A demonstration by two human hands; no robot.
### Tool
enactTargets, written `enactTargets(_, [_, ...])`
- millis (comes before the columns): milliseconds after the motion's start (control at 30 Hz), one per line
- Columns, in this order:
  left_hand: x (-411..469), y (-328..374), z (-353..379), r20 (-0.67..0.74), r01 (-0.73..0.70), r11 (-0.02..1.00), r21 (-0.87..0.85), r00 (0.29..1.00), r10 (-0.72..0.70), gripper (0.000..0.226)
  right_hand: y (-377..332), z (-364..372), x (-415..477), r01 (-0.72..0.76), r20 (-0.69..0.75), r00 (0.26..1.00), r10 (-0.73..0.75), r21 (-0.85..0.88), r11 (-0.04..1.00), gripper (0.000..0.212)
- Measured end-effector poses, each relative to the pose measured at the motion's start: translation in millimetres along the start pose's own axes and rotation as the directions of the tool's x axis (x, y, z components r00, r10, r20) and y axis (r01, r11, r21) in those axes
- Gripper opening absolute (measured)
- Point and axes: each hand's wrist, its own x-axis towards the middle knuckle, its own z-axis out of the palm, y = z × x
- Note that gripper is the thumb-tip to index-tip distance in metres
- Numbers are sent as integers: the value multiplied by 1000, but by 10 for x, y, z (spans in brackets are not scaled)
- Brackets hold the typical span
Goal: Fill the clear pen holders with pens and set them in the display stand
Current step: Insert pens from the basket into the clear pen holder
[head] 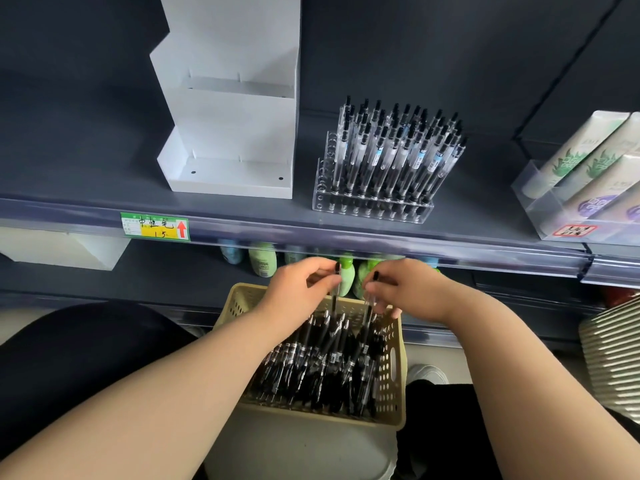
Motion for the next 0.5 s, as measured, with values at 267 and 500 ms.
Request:
enactTargets(267, [131,535,-268,-237,-141,973,-183,967,96,18,-413,-457,-177,245,-257,942,-217,82,966,9])
enactTargets(500, [226,765,-529,-375,-275,928,-251,911,169,16,-579,-612,-220,410,-447,846,-289,200,890,10])
